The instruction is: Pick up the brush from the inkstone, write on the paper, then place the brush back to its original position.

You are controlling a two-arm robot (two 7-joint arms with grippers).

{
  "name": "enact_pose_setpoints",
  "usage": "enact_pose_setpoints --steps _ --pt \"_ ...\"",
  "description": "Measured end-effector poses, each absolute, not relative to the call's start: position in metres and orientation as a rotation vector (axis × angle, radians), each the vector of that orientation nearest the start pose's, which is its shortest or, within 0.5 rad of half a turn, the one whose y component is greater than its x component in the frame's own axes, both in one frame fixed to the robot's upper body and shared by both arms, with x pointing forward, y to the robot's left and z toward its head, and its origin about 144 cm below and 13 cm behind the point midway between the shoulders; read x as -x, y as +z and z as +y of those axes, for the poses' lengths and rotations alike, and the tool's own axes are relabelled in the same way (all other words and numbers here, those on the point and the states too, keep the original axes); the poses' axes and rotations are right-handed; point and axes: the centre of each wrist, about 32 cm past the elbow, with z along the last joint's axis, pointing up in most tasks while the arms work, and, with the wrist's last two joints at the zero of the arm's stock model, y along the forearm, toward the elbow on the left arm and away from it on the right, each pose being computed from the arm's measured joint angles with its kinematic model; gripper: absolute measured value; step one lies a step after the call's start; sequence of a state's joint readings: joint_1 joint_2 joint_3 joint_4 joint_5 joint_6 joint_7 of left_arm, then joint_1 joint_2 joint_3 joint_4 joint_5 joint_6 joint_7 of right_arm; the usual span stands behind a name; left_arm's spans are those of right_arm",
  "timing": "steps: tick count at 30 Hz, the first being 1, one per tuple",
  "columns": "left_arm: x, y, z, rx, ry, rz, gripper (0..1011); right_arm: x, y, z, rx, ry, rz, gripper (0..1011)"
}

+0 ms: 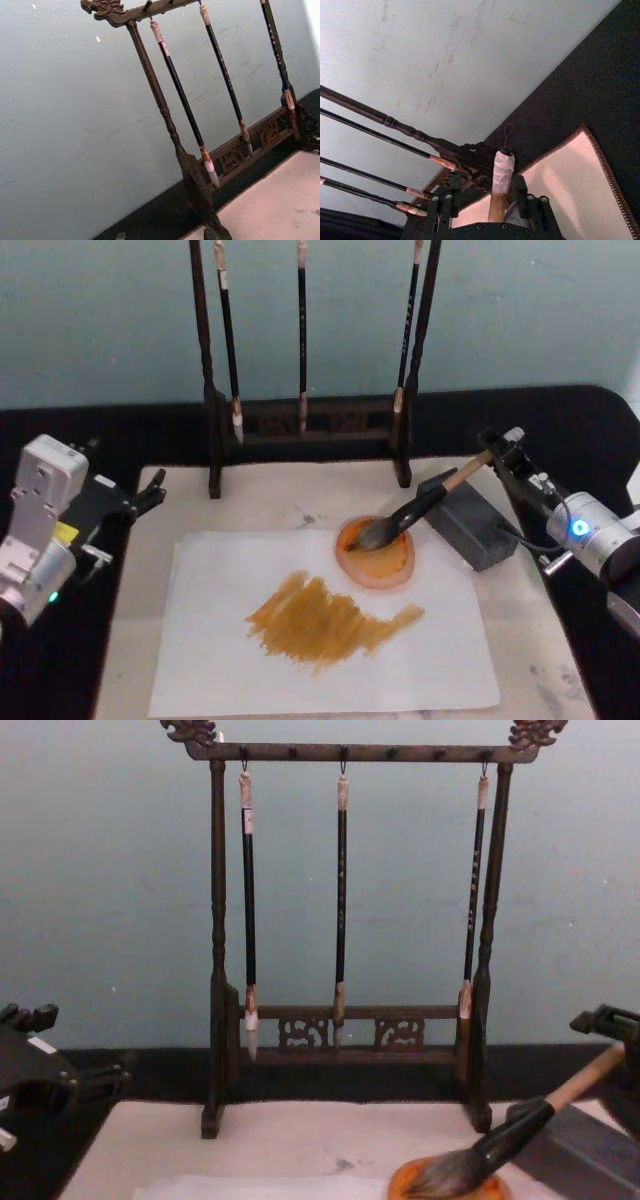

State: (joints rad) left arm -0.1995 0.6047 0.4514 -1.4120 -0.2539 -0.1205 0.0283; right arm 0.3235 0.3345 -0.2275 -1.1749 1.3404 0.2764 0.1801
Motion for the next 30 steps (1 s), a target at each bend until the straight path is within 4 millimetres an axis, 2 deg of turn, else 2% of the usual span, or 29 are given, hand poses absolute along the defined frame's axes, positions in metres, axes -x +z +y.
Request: enact_pose_setpoints --steps 1,3,6,7,8,17,30 --pt "-0.4886 1.1398 0.3097 -0.304 1.248 -0.285 1010 -0.5410 1.1344 -0.2994 -0.494 -1.124 0.970 647" --pt "-0.4886 1.1398 0.3097 -0.304 1.248 -0.285 1010 -0.5410 1.1344 -0.2995 -0.494 -1.124 0.970 619" --pt "-0.4886 1.1398 0.3097 -0.304 1.248 -0.285 1010 -0.5409 1.1345 -0.2995 -0.493 -1.125 0.971 485" --pt "-0.4886 1.1398 0.3097 -0.304 1.248 -0.285 1010 -0.5409 1.1344 -0.2995 -0.493 -1.125 0.971 485" --pt "-0.4886 1.1398 0.3097 -0.304 1.248 -0.285 1010 -0.5409 1.1345 -0.2995 -0.493 -1.125 0.971 424" --pt "-0.4886 1.1398 0.3096 -0.304 1.248 -0.285 1010 -0.5407 1.1345 -0.2996 -0.493 -1.125 0.971 163" --pt "-0.4886 1.1398 0.3097 -0.304 1.248 -0.285 1010 -0.5407 1.1397 -0.2987 -0.481 -1.107 0.949 154"
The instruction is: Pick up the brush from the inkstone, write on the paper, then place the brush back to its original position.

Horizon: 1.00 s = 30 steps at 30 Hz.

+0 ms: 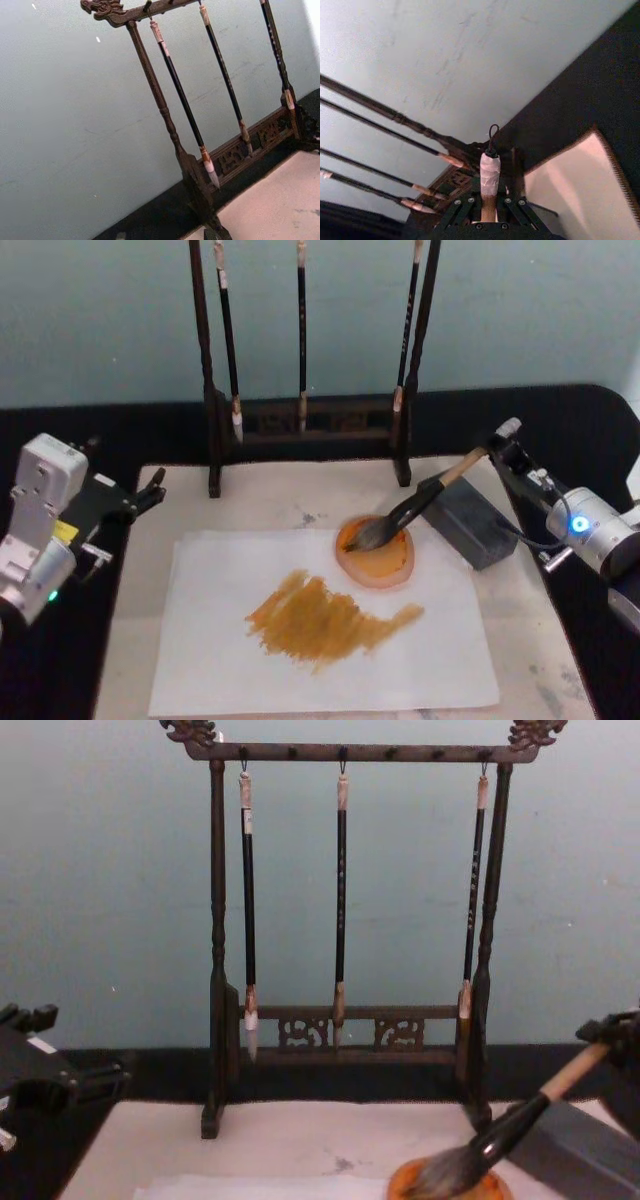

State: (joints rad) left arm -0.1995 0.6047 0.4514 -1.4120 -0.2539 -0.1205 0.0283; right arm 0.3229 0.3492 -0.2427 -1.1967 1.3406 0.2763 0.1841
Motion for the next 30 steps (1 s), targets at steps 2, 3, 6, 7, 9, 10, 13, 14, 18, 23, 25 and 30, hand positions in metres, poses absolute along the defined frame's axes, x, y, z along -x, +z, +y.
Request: enact_pose_setpoints --steps 2,3,6,7,9,10,13,14,18,23,25,30 --pt "-0.489 1.140 0.310 -0.304 1.248 -0.285 1010 -0.541 1.142 -0.298 -0.477 -1.099 0.942 154" --pt "-0.489 1.140 0.310 -0.304 1.248 -0.285 1010 -0.541 1.146 -0.298 -0.473 -1.090 0.936 154" --pt "-0.489 1.140 0.310 -0.304 1.248 -0.285 1009 -0.542 1.152 -0.298 -0.464 -1.073 0.927 154" --pt "-0.489 1.140 0.310 -0.304 1.248 -0.285 1010 -0.542 1.154 -0.298 -0.462 -1.069 0.924 154" --pt "-0.489 1.140 0.310 -0.304 1.248 -0.285 1010 -0.542 1.160 -0.298 -0.451 -1.060 0.911 155" --pt "-0.489 1.140 0.310 -0.304 1.248 -0.285 1010 -0.542 1.162 -0.298 -0.447 -1.057 0.906 155" --pt "-0.489 1.140 0.310 -0.304 1.248 -0.285 1010 -0.542 1.173 -0.297 -0.430 -1.041 0.876 154" --pt "-0.489 1.140 0.310 -0.304 1.248 -0.285 1010 -0.542 1.176 -0.297 -0.427 -1.036 0.867 154" --pt "-0.489 1.140 0.310 -0.305 1.248 -0.285 1010 -0.542 1.187 -0.297 -0.423 -1.021 0.833 154" --pt "-0.489 1.140 0.310 -0.304 1.248 -0.285 1010 -0.541 1.190 -0.298 -0.429 -1.015 0.829 154" --pt "-0.489 1.140 0.310 -0.304 1.248 -0.285 1010 -0.541 1.189 -0.298 -0.431 -1.014 0.832 154" --pt "-0.489 1.140 0.310 -0.304 1.248 -0.285 1010 -0.541 1.189 -0.297 -0.427 -1.010 0.832 154"
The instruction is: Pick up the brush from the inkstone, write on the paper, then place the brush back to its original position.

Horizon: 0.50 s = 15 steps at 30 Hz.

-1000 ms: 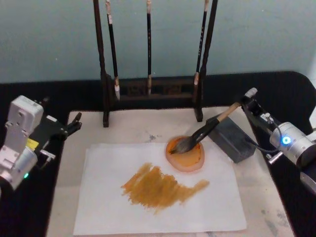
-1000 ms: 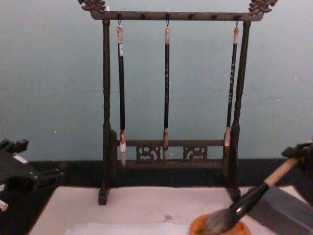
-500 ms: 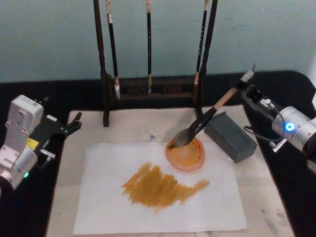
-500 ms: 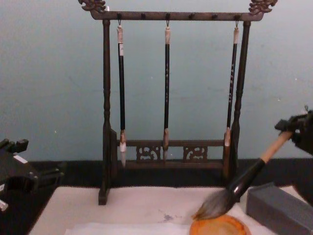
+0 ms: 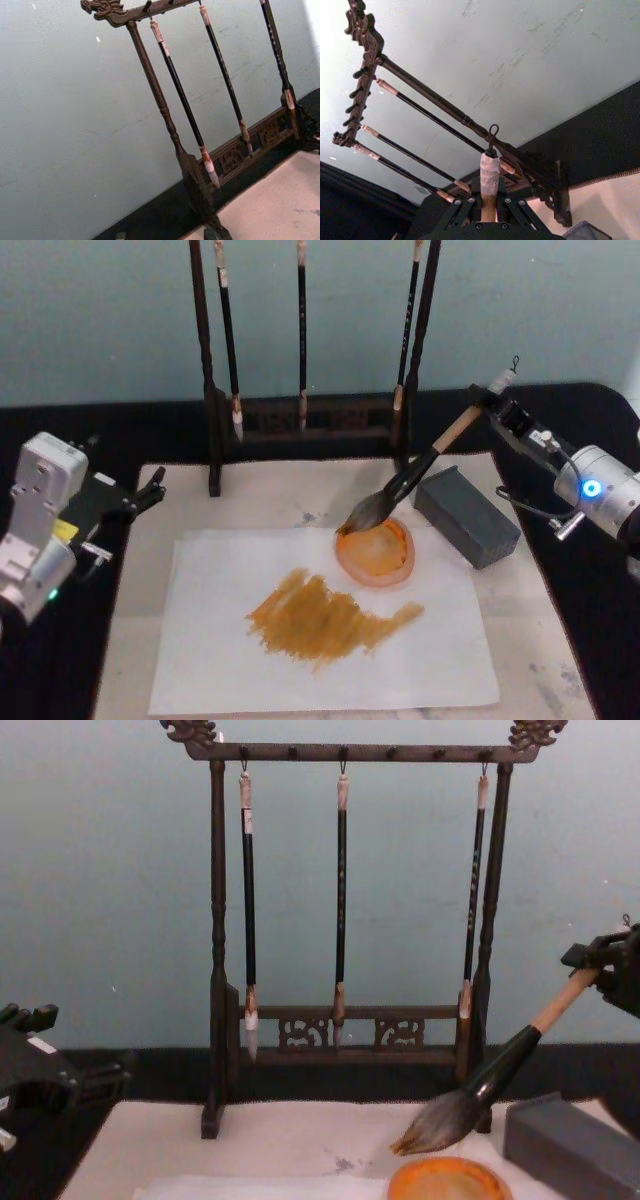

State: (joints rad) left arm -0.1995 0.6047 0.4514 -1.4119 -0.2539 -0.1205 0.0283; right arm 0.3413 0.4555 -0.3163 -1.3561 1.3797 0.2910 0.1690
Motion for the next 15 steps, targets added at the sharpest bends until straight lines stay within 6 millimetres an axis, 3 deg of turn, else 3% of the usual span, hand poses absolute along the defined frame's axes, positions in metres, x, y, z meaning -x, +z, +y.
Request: enact_pose_setpoints --steps 15 --pt "-0.4886 1.1398 0.3097 -0.304 1.248 -0.285 1010 -0.5411 1.1897 -0.2975 -0.430 -1.011 0.831 154"
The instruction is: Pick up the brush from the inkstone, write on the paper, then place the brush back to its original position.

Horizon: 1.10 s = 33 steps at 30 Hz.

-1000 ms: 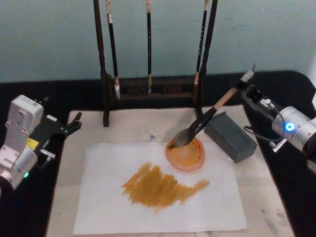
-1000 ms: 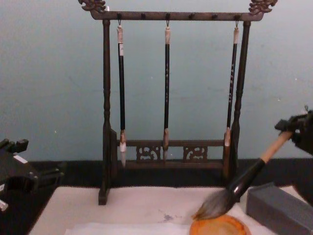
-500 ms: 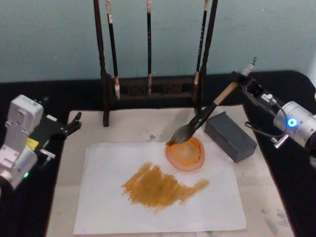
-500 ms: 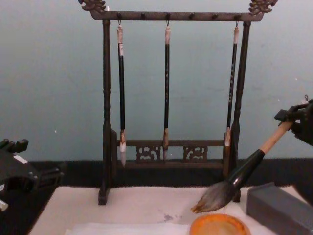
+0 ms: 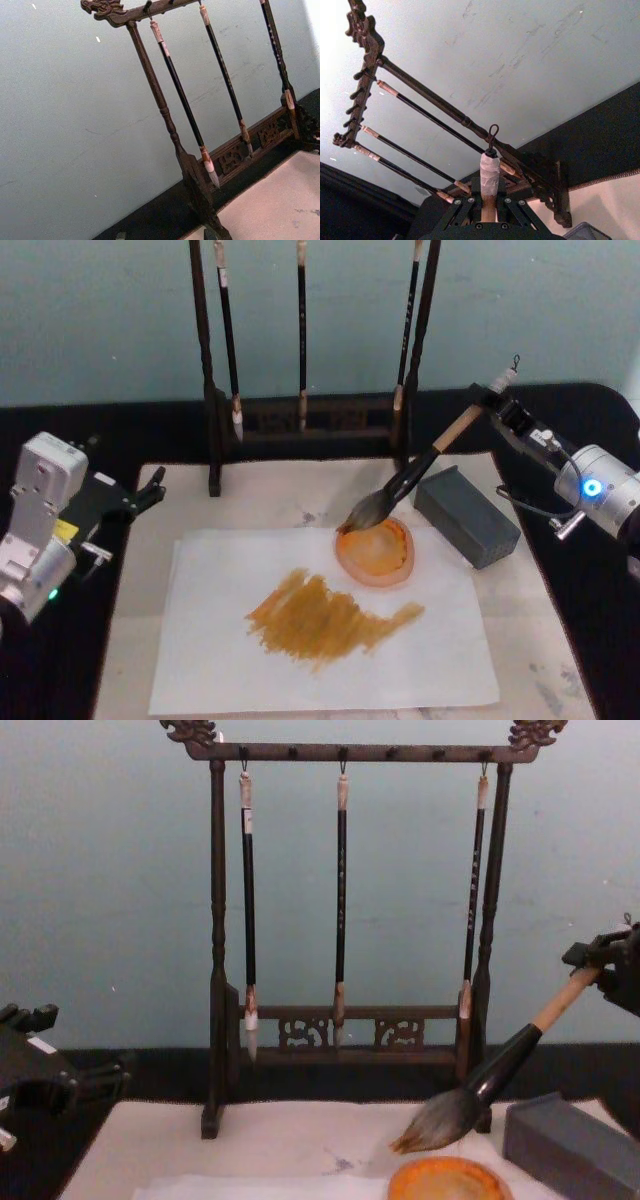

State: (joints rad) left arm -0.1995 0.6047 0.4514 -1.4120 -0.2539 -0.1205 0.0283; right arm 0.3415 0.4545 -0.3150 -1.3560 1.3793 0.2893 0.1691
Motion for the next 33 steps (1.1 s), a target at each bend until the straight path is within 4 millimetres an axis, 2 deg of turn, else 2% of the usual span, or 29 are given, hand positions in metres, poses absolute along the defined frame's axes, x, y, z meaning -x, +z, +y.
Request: enact_pose_setpoints --steps 5,19,25,33 --pt "-0.489 1.140 0.310 -0.305 1.248 -0.285 1010 -0.546 1.195 -0.294 -0.400 -1.014 0.768 154" --pt "-0.489 1.140 0.310 -0.304 1.248 -0.285 1010 -0.563 1.244 -0.265 -0.263 -0.885 0.475 154" --pt "-0.489 1.140 0.310 -0.304 1.248 -0.285 1010 -0.559 1.259 -0.245 -0.155 -0.781 0.350 154" --pt "-0.489 1.140 0.310 -0.305 1.248 -0.285 1010 -0.545 1.272 -0.220 -0.020 -0.648 0.161 154"
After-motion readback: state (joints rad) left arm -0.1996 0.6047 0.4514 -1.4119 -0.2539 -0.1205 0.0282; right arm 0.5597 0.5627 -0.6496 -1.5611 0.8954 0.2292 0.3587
